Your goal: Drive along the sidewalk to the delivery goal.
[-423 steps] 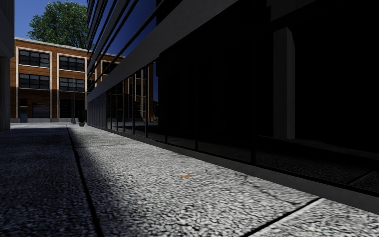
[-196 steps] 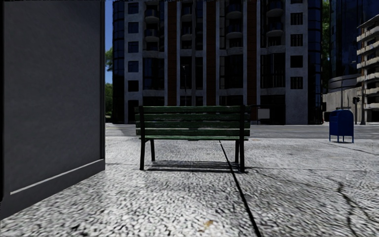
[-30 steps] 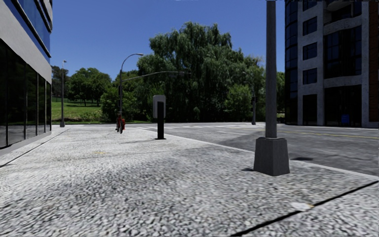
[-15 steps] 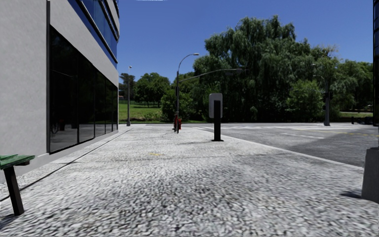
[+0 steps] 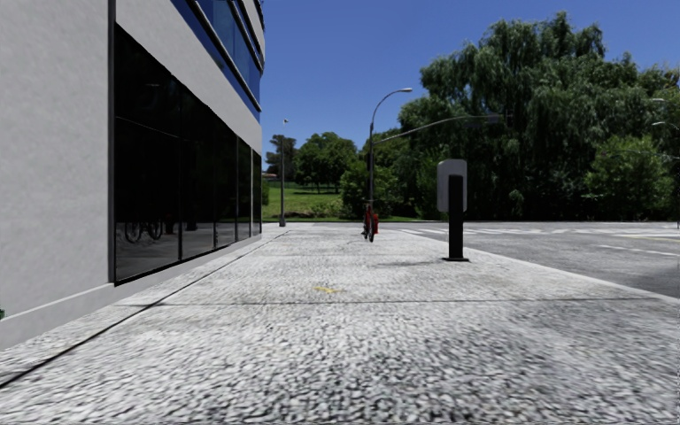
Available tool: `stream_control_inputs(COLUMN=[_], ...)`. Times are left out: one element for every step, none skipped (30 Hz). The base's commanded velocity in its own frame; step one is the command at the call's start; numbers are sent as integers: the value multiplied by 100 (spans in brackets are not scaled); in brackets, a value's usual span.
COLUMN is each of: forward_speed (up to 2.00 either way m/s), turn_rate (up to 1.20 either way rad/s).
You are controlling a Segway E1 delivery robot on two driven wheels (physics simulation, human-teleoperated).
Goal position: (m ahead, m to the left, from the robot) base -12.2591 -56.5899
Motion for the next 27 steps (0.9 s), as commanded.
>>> stream_control_inputs(forward_speed=[177, 180, 180, 189, 193, 200, 200, 200, 200, 200, 200, 200, 200, 200, 200, 200, 200, 200, 200, 200, 200, 200, 200, 200, 200, 200, 200], turn_rate=[39, 37, 37, 0, 0, 0, 0, 0, 0, 0, 0, 0, 0, 0, 0, 0, 0, 0, 0, 0, 0, 0, 0, 0, 0, 0, 0])
